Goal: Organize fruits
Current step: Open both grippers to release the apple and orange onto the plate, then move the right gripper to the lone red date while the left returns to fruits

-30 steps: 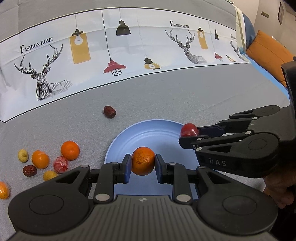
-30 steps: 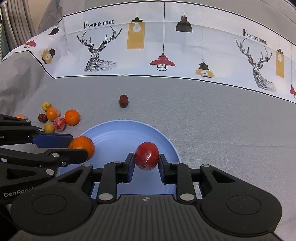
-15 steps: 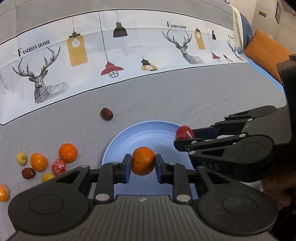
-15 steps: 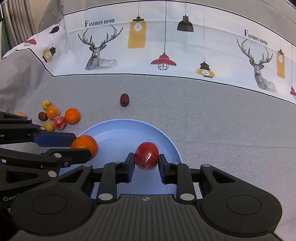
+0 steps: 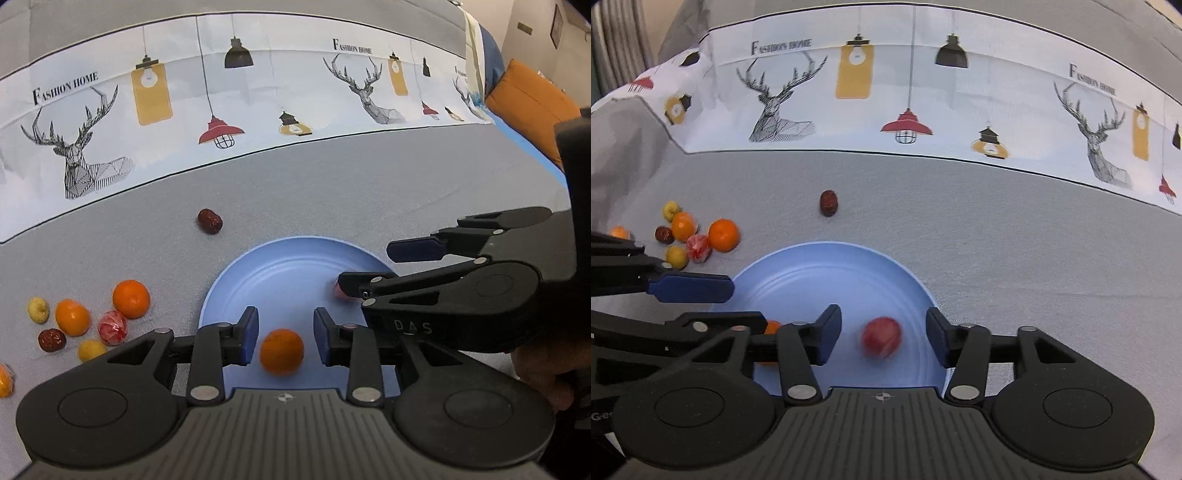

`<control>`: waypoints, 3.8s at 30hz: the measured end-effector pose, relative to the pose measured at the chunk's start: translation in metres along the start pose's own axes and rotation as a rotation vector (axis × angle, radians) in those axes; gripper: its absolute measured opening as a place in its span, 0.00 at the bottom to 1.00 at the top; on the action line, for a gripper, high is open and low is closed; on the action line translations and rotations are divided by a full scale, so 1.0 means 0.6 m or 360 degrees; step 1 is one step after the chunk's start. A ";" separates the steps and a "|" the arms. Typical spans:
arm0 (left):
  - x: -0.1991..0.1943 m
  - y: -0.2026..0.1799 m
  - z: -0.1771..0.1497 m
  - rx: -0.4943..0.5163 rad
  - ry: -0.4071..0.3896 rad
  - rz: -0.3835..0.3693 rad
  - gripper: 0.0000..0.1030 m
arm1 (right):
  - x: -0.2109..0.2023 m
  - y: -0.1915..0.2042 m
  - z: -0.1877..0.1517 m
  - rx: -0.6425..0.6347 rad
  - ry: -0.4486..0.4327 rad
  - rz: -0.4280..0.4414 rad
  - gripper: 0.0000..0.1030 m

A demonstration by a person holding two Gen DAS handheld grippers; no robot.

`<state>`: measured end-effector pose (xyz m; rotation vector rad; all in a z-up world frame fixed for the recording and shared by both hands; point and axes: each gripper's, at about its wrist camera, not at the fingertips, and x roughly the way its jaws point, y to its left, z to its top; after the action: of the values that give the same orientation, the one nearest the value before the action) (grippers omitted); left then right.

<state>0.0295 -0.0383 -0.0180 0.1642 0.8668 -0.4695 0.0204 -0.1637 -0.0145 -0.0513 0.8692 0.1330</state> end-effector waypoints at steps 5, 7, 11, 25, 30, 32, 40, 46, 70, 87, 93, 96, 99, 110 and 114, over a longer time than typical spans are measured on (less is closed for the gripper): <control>0.002 -0.002 0.000 0.0014 0.0008 0.0019 0.36 | 0.002 0.002 0.000 -0.0016 0.0001 -0.0025 0.55; 0.001 -0.002 0.000 0.0009 0.0005 0.0023 0.38 | 0.002 0.002 0.000 -0.0019 -0.0001 -0.0030 0.55; -0.001 0.000 0.002 -0.0006 -0.0004 0.0029 0.38 | 0.002 0.005 0.000 -0.0029 -0.0003 -0.0041 0.56; -0.006 0.003 0.003 -0.0022 -0.0023 0.0042 0.38 | -0.003 0.000 0.002 -0.0013 -0.0039 -0.0080 0.57; -0.007 0.004 0.005 -0.0029 -0.0027 0.0046 0.38 | -0.004 -0.003 0.003 -0.0008 -0.0047 -0.0085 0.57; -0.008 0.004 0.004 -0.0029 -0.0030 0.0047 0.38 | -0.004 -0.003 0.004 -0.0008 -0.0050 -0.0085 0.57; -0.014 0.005 0.007 -0.0036 -0.0041 0.0050 0.38 | -0.005 -0.006 0.004 -0.0002 -0.0063 -0.0089 0.57; -0.017 0.005 0.008 -0.0038 -0.0044 0.0055 0.32 | -0.007 -0.007 0.004 0.0005 -0.0080 -0.0092 0.57; -0.034 0.020 0.019 -0.0123 -0.0105 0.0051 0.17 | -0.010 -0.003 0.015 0.0052 -0.0155 -0.0084 0.57; -0.040 0.019 0.017 -0.0134 -0.0137 0.0063 0.17 | -0.014 -0.005 0.018 0.0074 -0.0215 -0.0040 0.42; -0.044 0.018 0.018 -0.0132 -0.0156 0.0079 0.11 | -0.016 -0.003 0.023 0.0085 -0.0233 0.0001 0.31; -0.045 0.019 0.019 -0.0141 -0.0163 0.0084 0.09 | -0.016 -0.001 0.024 0.0085 -0.0241 0.0013 0.28; -0.044 0.021 0.021 -0.0153 -0.0164 0.0084 0.08 | -0.016 0.000 0.026 0.0086 -0.0250 0.0023 0.25; -0.058 0.051 0.027 -0.0279 -0.0193 0.0101 0.08 | -0.014 0.011 0.031 0.0082 -0.0281 0.0066 0.21; -0.082 0.090 0.034 -0.0413 -0.0239 0.0114 0.08 | -0.014 0.013 0.035 0.0096 -0.0293 0.0085 0.18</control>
<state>0.0412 0.0194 0.0300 -0.0775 0.7638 -0.2947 0.0296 -0.1550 0.0055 0.0402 0.6907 0.1590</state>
